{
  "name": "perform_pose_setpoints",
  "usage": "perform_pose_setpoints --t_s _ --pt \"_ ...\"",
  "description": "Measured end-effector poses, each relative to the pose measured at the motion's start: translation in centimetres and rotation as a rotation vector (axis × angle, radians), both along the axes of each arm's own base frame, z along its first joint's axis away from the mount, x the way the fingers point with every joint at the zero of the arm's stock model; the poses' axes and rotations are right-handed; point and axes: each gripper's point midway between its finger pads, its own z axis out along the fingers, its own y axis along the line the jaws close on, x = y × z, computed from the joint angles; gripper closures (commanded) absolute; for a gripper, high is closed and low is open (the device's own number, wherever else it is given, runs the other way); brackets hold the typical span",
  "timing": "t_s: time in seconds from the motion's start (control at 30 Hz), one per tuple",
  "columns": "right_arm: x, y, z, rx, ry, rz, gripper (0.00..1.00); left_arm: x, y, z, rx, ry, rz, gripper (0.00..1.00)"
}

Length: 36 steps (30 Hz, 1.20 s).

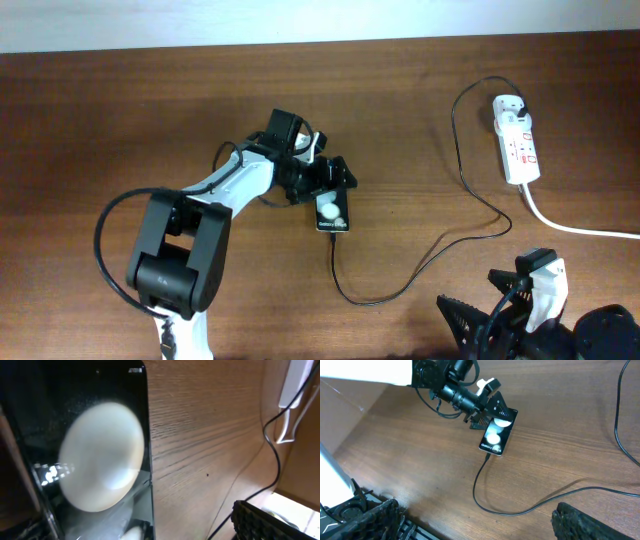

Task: Plug charger to phone and switch on socket
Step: 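Lower the phone onto the table with the left gripper and release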

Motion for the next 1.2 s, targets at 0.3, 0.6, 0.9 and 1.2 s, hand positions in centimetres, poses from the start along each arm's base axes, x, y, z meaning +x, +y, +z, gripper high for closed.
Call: perform_pose_setpoints --t_s 0.3,0.6,0.9,1.2 --pt "0.0 0.0 0.0 0.024 0.018 -0.018 0.01 1.4 2.6 -0.6 0.176 -0.065 0.071 0.01" --pt "0.0 0.0 -0.1 0.024 0.021 -0.02 0.01 4.0 14.7 6.4 0.422 -0.071 0.133 0.01" --pt "3.2 2.4 -10.4 0.017 0.222 -0.111 0.14 -12.2 23.8 30.1 0.597 -0.596 0.388 0.01" --pt "7.2 0.1 -16.6 -0.151 0.331 -0.42 0.96 -25.3 27.3 24.8 0.708 -0.598 0.447 0.01"
